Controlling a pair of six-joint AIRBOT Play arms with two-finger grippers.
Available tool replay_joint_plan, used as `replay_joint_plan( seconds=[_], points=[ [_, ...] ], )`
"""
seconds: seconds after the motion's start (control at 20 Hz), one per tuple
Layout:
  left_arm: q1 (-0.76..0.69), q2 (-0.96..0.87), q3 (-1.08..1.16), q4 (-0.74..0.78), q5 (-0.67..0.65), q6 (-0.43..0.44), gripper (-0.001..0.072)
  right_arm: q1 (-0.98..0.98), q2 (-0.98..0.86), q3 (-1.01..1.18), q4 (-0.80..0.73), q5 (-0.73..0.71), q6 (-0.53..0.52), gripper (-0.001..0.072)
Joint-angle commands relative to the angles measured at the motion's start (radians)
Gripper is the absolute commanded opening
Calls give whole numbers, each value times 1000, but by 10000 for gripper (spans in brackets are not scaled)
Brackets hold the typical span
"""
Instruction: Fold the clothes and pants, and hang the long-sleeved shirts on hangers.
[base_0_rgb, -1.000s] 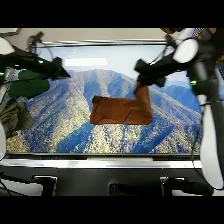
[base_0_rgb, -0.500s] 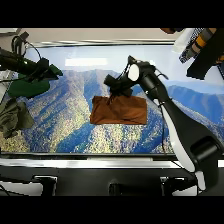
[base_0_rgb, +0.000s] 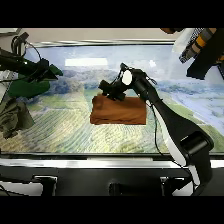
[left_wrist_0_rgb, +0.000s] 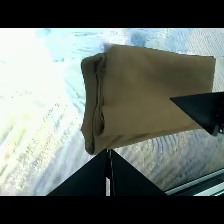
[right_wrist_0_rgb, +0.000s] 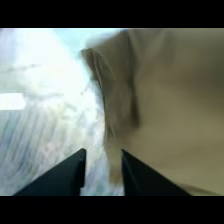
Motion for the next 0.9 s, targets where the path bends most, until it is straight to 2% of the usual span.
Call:
replay_joint_plan(
  seconds=[0.0, 0.2, 0.4, 0.65, 0.75, 0.85],
  points=[
    [1, 0, 0, 32, 0, 0, 14, -3, 31, 1, 48, 77, -93, 356],
    [1, 1, 0, 47, -1, 0, 14, -127, 124, 2, -103, 261, -123, 381],
    [1, 1, 0, 47, -1, 13, 14, -419, 160, -2, -91, 414, -315, 455],
    [1, 0, 0, 47, 0, 37, 14, -702, 147, -202, 139, 360, -553, 479],
    [1, 0, 0, 47, -1, 64, 14, -732, 129, -308, 176, 333, -638, 492],
    [1, 0, 0, 47, 0, 65, 14, -727, 103, -400, 224, 290, -715, 536]
  ],
)
